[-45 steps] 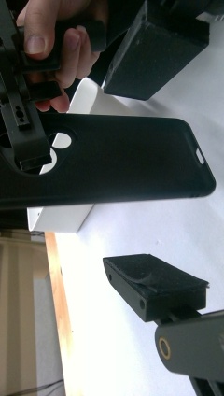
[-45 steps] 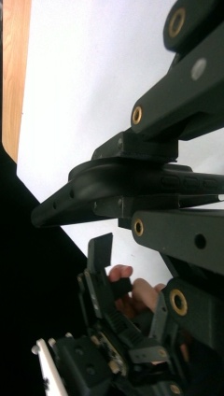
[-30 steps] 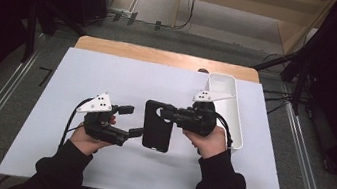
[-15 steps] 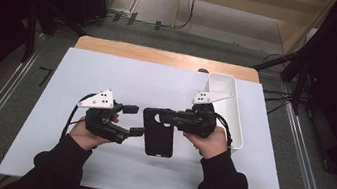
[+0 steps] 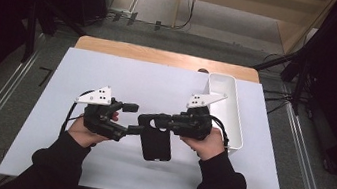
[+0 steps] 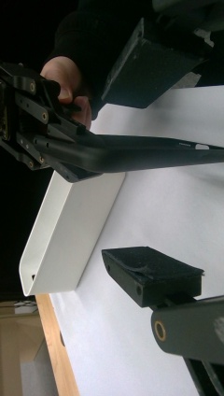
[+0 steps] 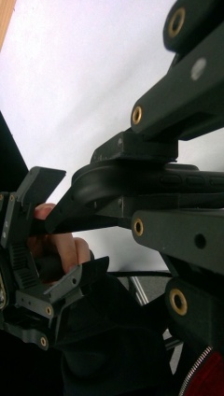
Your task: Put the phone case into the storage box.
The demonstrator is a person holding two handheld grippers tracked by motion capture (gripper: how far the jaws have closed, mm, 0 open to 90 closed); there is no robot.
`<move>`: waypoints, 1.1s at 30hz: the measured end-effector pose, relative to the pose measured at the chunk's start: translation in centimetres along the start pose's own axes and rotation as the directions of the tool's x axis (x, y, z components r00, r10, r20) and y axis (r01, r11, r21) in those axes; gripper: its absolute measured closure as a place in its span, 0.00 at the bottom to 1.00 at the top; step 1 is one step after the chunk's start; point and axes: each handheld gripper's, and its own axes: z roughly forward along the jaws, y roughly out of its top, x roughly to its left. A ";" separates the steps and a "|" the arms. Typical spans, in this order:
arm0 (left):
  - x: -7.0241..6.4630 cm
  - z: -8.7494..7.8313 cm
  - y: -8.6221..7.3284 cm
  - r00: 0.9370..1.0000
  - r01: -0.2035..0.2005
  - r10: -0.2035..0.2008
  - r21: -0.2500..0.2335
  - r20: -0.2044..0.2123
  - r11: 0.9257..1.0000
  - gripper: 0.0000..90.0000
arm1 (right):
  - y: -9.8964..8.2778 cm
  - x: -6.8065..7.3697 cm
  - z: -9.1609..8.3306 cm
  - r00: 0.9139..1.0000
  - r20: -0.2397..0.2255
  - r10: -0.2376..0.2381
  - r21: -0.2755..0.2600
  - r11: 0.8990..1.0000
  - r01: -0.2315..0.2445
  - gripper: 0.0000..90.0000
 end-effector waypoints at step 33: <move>-0.4 0.1 0.1 0.996 0.011 -0.007 -0.047 0.091 0.999 0.88 | -0.5 0.1 0.7 0.998 -0.059 -0.034 -0.043 0.999 0.032 0.84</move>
